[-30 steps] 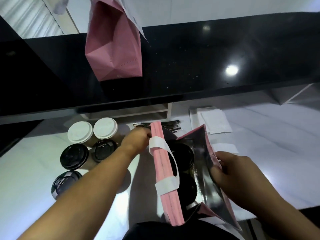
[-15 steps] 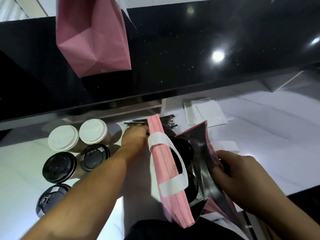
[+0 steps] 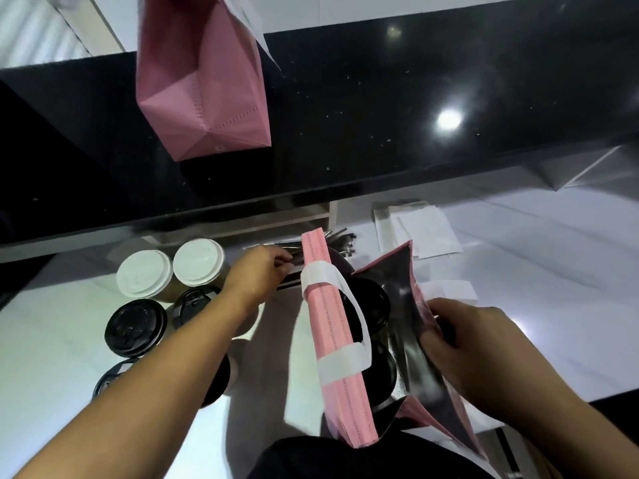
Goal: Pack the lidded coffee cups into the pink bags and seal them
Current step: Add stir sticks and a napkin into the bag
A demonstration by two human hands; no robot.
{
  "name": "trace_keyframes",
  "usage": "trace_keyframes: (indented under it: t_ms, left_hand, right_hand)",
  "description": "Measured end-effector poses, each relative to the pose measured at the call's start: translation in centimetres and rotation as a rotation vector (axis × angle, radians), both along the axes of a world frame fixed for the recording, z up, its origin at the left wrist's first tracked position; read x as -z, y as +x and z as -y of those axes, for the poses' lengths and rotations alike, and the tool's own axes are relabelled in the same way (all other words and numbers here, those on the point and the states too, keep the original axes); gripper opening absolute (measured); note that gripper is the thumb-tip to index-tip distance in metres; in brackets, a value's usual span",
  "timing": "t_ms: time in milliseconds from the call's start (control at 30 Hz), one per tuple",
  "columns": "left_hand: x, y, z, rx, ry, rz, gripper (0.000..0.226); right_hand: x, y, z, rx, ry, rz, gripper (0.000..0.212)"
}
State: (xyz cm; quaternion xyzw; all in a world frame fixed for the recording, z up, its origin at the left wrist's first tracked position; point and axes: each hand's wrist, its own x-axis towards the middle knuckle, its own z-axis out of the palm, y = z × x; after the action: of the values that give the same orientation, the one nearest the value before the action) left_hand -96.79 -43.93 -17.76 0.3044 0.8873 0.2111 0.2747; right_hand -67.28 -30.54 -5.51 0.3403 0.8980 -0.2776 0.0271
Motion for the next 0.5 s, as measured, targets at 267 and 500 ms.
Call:
trace_keyframes:
  t_ms: [267,500]
  left_hand:
    - [-7.7,2.6,5.8,-0.163,0.083,-0.163,0.009]
    - [-18.6,10.9,8.7,-0.341,0.211,-0.504,0.012]
  right_hand:
    - [0.3,1.0,-1.5,-0.122,0.026,-0.077,0.032]
    - [0.3,1.2,-2.8,-0.104,-0.076,-0.018,0.028]
